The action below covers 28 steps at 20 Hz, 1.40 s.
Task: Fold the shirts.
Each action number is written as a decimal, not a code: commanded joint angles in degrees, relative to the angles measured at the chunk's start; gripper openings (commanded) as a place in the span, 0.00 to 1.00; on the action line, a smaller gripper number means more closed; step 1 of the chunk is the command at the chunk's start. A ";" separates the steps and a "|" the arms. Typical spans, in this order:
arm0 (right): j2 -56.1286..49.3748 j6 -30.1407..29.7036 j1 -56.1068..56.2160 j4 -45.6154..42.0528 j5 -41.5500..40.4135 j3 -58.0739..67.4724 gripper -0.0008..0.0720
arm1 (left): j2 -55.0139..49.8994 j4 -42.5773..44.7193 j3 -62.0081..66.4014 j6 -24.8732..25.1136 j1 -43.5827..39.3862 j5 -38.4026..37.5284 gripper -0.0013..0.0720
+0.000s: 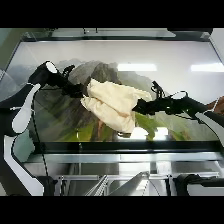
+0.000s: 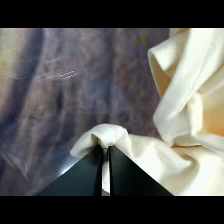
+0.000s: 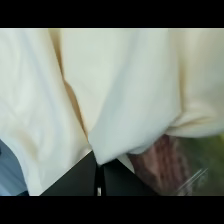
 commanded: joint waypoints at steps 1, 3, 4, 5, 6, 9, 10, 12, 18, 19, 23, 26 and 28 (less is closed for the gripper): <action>-0.22 -0.02 0.61 0.83 1.16 3.56 0.04 | 1.33 -8.15 3.76 1.62 0.42 -1.07 0.04; 0.70 -0.04 -0.24 0.76 4.00 6.60 0.03 | 3.37 -15.08 5.86 3.15 1.60 -2.16 0.04; 1.75 -0.02 -0.96 0.59 5.60 8.31 0.03 | 4.94 -18.14 7.21 3.63 2.29 -3.13 0.04; 3.43 0.00 -1.99 0.63 7.72 10.23 0.03 | 7.10 -20.35 8.39 4.24 3.17 -3.78 0.04; 5.55 0.00 -3.15 0.61 9.81 12.04 0.03 | 9.75 -21.79 9.33 4.59 4.09 -4.48 0.04; 16.48 0.04 -7.63 0.94 16.76 18.71 0.03 | 21.57 -29.27 13.53 7.76 7.61 -8.72 0.04; 21.46 0.02 -8.85 1.31 17.73 21.03 0.03 | 26.58 -33.00 15.15 9.33 8.61 -9.92 0.04; 33.29 -1.11 -10.71 1.25 16.44 25.44 0.03 | 38.80 -37.88 17.75 10.99 10.10 -8.20 0.04; 53.64 -2.71 -11.28 -4.33 4.00 28.37 0.03 | 70.90 -23.52 3.98 13.33 11.21 10.62 0.04; 51.58 -2.54 -11.19 -4.13 5.16 28.37 0.03 | 72.30 -23.34 -0.46 13.31 11.21 12.68 0.04; 34.86 0.55 -9.38 -4.37 12.07 28.20 0.03 | 64.43 -23.30 -13.60 12.02 11.21 9.86 0.04; 18.01 2.47 -8.66 -4.37 14.88 28.17 0.04 | 51.45 -23.08 -19.02 12.17 11.19 9.62 0.04; 7.02 3.32 -8.66 -4.20 14.29 28.15 0.20 | 39.82 -23.08 -19.65 12.74 11.19 9.53 0.04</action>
